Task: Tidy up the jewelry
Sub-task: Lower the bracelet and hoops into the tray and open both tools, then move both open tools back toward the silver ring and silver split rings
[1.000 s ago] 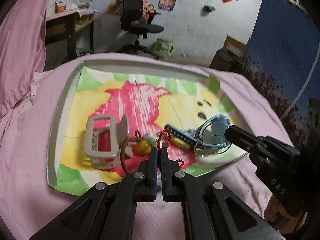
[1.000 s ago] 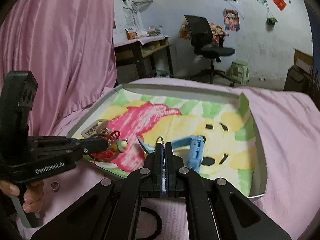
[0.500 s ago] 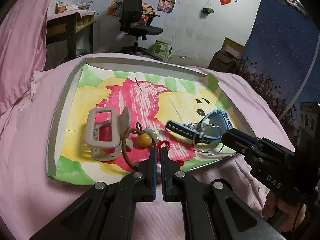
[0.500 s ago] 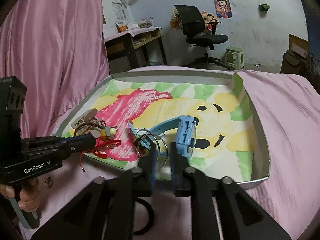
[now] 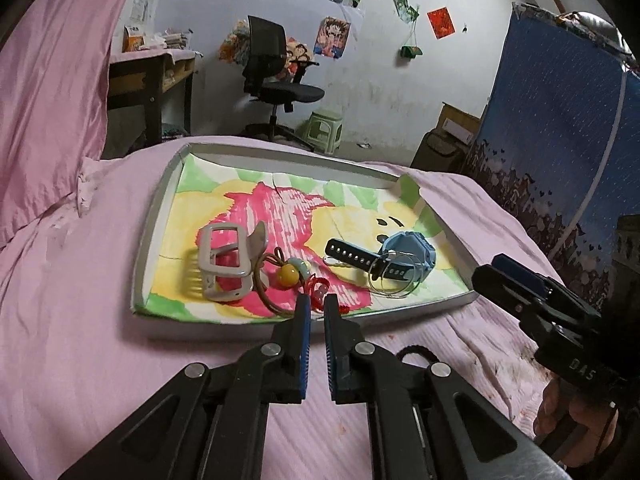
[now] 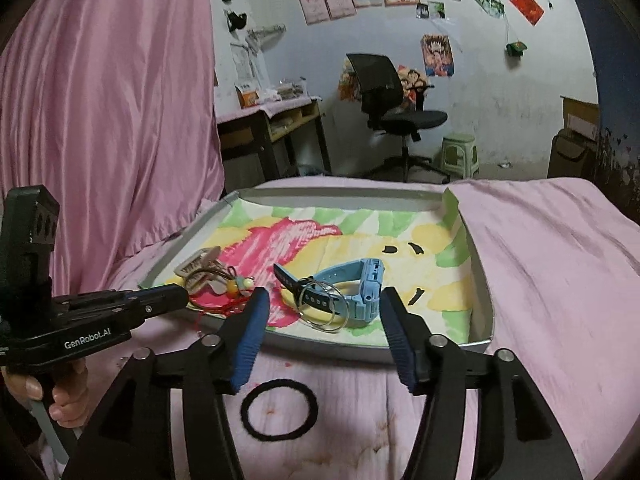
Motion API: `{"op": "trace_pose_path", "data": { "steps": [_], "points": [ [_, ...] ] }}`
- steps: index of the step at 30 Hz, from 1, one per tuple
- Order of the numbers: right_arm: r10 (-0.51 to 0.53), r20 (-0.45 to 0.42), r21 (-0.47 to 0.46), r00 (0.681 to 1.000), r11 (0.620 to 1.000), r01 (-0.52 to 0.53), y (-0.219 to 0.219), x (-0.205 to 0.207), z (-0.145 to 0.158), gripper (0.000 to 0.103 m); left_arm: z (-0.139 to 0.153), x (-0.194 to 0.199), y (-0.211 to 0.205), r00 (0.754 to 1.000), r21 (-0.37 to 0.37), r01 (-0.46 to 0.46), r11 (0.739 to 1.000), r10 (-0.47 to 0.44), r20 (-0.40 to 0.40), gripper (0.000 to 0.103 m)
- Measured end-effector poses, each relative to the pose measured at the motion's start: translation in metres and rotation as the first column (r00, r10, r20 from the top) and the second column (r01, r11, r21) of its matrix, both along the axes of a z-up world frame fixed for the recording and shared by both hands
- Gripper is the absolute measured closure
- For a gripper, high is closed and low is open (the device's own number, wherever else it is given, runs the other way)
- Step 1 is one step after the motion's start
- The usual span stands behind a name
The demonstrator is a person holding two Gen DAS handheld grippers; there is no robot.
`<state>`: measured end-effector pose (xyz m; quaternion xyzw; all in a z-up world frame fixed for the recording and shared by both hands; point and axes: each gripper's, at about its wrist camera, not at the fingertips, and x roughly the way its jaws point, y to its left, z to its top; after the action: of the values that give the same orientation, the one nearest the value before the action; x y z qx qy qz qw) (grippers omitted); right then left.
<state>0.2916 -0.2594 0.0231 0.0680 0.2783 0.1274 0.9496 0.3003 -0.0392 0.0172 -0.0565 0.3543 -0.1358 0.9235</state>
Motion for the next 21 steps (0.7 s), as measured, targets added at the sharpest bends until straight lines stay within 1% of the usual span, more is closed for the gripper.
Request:
{"op": "trace_pose_path", "data": {
  "steps": [3, 5, 6, 8, 10, 12, 13, 15, 16, 17, 18, 20, 21],
  "points": [
    [-0.001, 0.024, 0.0, 1.0, 1.0, 0.001, 0.001, -0.01, 0.006, 0.042, 0.003, -0.01, 0.001, 1.0, 0.009, -0.007, 1.0, 0.006, 0.019, 0.087],
    [-0.002, 0.039, 0.002, 0.999, 1.0, 0.001, 0.001, -0.017, 0.009, 0.039, 0.005, -0.017, 0.003, 0.999, 0.005, -0.015, 1.0, 0.015, 0.036, 0.073],
    [-0.002, 0.045, 0.005, 0.999, 1.0, 0.001, 0.001, -0.02, 0.01, 0.036, 0.006, -0.021, 0.004, 0.999, 0.004, -0.02, 1.0, 0.02, 0.047, 0.069],
    [-0.005, 0.055, 0.013, 0.998, 1.0, 0.005, -0.001, -0.028, 0.012, 0.034, 0.009, -0.029, 0.005, 0.997, 0.007, -0.033, 0.999, 0.032, 0.071, 0.05],
    [-0.007, 0.061, 0.021, 0.998, 1.0, 0.006, -0.001, -0.033, 0.014, 0.031, 0.013, -0.039, 0.006, 0.993, 0.015, -0.045, 0.999, 0.043, 0.107, 0.044],
    [-0.009, 0.069, 0.023, 0.998, 1.0, 0.008, -0.002, -0.039, 0.015, 0.027, 0.015, -0.046, 0.007, 0.991, 0.025, -0.049, 0.999, 0.045, 0.126, 0.042],
    [-0.01, 0.075, 0.026, 0.997, 1.0, 0.008, -0.002, -0.042, 0.016, 0.025, 0.017, -0.051, 0.008, 0.99, 0.026, -0.052, 0.998, 0.048, 0.134, 0.039],
    [-0.016, 0.086, 0.03, 0.996, 0.999, 0.013, -0.004, -0.049, 0.018, 0.019, 0.02, -0.059, 0.01, 0.986, 0.017, -0.063, 0.998, 0.06, 0.153, 0.031],
    [-0.019, 0.093, 0.034, 0.995, 0.999, 0.016, -0.005, -0.053, 0.019, 0.016, 0.021, -0.063, 0.011, 0.984, 0.011, -0.073, 0.997, 0.07, 0.165, 0.024],
    [-0.021, 0.1, 0.038, 0.995, 0.999, 0.017, -0.006, -0.057, 0.02, 0.009, 0.022, -0.067, 0.012, 0.981, 0.007, -0.081, 0.997, 0.079, 0.175, 0.02],
    [-0.021, 0.105, 0.04, 0.994, 0.999, 0.017, -0.007, -0.06, 0.021, 0.004, 0.023, -0.072, 0.014, 0.978, 0.003, -0.091, 0.996, 0.089, 0.188, 0.018],
    [-0.021, 0.12, 0.035, 0.993, 0.999, 0.017, -0.008, -0.068, 0.022, 0.002, 0.025, -0.081, 0.016, 0.973, 0.003, -0.106, 0.994, 0.103, 0.209, 0.011],
    [-0.02, 0.124, 0.033, 0.992, 0.999, 0.016, -0.008, -0.072, 0.023, 0.002, 0.026, -0.087, 0.017, 0.969, 0.004, -0.115, 0.993, 0.111, 0.222, 0.01]
  ]
}}
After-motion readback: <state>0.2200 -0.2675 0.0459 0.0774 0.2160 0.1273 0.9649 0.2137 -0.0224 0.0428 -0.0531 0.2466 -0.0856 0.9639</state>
